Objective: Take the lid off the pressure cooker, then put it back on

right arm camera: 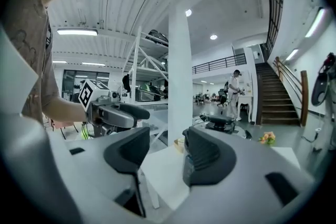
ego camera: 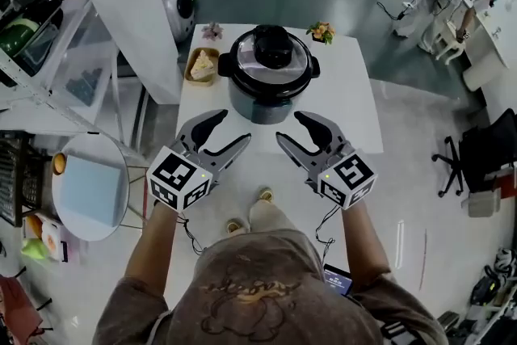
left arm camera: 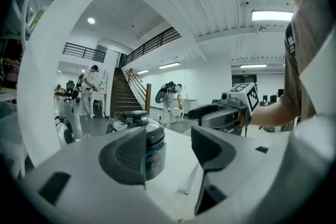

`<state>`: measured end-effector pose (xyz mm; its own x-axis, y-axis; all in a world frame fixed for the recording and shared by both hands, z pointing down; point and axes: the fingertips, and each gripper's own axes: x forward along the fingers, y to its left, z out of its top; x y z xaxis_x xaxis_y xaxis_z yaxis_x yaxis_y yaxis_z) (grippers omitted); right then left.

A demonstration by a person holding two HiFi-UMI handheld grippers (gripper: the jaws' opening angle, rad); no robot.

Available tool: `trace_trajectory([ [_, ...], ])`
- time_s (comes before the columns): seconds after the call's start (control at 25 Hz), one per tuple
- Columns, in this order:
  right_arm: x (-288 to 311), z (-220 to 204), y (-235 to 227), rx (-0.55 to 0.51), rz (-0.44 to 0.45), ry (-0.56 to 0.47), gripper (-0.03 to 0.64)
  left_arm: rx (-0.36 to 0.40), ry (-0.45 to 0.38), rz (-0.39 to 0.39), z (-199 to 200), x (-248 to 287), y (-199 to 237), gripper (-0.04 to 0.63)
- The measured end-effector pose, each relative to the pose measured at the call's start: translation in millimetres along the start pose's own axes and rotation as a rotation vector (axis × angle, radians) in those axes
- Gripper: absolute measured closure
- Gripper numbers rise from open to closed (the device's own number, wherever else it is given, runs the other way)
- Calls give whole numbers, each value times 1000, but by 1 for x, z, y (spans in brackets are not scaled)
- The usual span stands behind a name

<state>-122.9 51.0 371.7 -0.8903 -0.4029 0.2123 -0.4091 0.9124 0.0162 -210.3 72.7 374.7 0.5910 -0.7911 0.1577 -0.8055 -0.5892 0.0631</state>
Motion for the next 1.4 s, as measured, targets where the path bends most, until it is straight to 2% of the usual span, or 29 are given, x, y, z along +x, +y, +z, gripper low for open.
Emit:
trace_trajectory([
  [0.24,-39,-10,25,42,-52,-1,391,-19,-15,9,-9,-27,-32,324],
  [0.4,-67,-17,22,53,-119,-39,391,8,-19,30,-20,-28,-48,331],
  [0.56,-87,-34,20,51,-157,-62,396,-1,-32,75,-37,-27,-56,344],
  [0.64,-96,-45,17,68,-175,-68,427,-28,-56,108,-41,-25,-60,358],
  [0.84,-109,-76,7,115,-249,-56,504,-68,-80,186,-56,-23,-67,470],
  [1.04,-109,-105,1,153,-276,-33,586,-121,-65,257,-79,-20,-63,589],
  [1.16,-108,-114,-7,177,-296,-37,620,-140,-51,283,-90,-17,-61,591],
  [1.4,-106,-122,-19,207,-320,-42,621,-184,-59,341,-96,-20,-50,591],
])
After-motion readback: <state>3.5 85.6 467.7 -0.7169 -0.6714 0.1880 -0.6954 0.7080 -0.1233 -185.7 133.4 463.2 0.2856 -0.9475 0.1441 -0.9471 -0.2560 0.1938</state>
